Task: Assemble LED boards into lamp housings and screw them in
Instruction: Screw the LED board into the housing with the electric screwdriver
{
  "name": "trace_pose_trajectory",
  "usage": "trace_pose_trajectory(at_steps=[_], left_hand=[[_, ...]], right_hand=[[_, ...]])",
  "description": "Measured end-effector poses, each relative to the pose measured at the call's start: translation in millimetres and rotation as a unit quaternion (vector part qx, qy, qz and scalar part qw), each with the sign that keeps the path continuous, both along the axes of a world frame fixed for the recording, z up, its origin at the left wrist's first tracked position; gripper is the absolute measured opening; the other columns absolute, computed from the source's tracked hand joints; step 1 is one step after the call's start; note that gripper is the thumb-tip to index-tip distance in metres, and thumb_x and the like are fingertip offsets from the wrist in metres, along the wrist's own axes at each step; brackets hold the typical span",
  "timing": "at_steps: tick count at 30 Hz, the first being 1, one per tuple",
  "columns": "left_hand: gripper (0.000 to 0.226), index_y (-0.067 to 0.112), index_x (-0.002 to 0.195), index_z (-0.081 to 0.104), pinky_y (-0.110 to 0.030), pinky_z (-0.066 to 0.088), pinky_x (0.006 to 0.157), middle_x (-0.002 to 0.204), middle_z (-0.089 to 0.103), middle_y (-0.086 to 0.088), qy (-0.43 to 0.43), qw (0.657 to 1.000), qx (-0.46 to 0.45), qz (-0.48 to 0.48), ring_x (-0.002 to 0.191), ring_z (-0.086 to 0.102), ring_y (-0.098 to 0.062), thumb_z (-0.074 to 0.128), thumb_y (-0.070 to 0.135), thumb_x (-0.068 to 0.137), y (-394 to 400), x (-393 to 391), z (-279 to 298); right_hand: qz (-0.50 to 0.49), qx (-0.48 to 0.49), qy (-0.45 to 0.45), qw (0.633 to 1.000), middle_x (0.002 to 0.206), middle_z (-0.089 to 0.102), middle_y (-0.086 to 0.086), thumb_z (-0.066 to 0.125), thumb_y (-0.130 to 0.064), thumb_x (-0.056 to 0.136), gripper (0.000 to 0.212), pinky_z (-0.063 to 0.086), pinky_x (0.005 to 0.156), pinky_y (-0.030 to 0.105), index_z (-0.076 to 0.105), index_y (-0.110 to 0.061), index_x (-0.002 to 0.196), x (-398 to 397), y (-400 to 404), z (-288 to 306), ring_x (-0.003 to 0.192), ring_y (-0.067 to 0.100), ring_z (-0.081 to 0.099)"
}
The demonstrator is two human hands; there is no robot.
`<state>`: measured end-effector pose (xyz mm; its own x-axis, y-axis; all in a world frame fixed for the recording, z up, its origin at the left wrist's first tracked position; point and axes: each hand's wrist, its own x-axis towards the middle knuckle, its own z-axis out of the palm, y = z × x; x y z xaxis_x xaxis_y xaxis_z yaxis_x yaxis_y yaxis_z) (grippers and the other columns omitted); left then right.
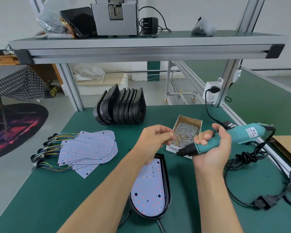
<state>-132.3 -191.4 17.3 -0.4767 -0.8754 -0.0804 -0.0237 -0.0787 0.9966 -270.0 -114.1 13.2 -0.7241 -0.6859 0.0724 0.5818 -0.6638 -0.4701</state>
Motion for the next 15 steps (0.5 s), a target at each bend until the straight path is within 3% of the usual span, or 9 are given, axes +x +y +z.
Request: trace_pose_trajectory(at_steps=[4, 10, 15], left_hand=[[0.009, 0.008, 0.096, 0.072, -0.021, 0.04, 0.063, 0.078, 0.073, -0.001, 0.05, 0.998, 0.028, 0.034, 0.066, 0.057, -0.01, 0.064, 0.009, 0.101, 29.3, 23.6, -3.0], [0.023, 0.013, 0.08, 0.064, -0.021, 0.042, 0.06, 0.075, 0.062, -0.001, 0.179, 0.968, 0.153, 0.086, 0.06, 0.048, -0.009, 0.063, 0.02, 0.102, 70.4, 40.3, -0.3], [0.018, 0.011, 0.084, 0.065, -0.021, 0.046, 0.058, 0.074, 0.064, -0.001, 0.208, 0.948, 0.209, 0.123, 0.059, 0.05, -0.01, 0.067, 0.02, 0.099, 82.6, 38.9, -3.4]], right_hand=[[0.014, -0.027, -0.021, 0.999, 0.06, 0.046, -0.003, 0.051, -0.024, 0.098, 0.014, 0.038, 0.052, 0.024, 0.06, -0.017, 0.09, 6.1, 4.8, 6.7, 0.05, 0.011, 0.036], [0.018, -0.057, -0.055, 0.997, 0.061, 0.045, -0.005, 0.051, -0.025, 0.098, 0.016, 0.036, 0.053, 0.023, 0.06, -0.017, 0.087, 16.0, 6.0, 17.9, 0.05, 0.01, 0.036], [0.038, -0.07, -0.069, 0.994, 0.06, 0.045, -0.006, 0.049, -0.026, 0.099, 0.02, 0.038, 0.051, 0.022, 0.061, -0.018, 0.084, 21.9, 4.8, 23.6, 0.049, 0.008, 0.036]])
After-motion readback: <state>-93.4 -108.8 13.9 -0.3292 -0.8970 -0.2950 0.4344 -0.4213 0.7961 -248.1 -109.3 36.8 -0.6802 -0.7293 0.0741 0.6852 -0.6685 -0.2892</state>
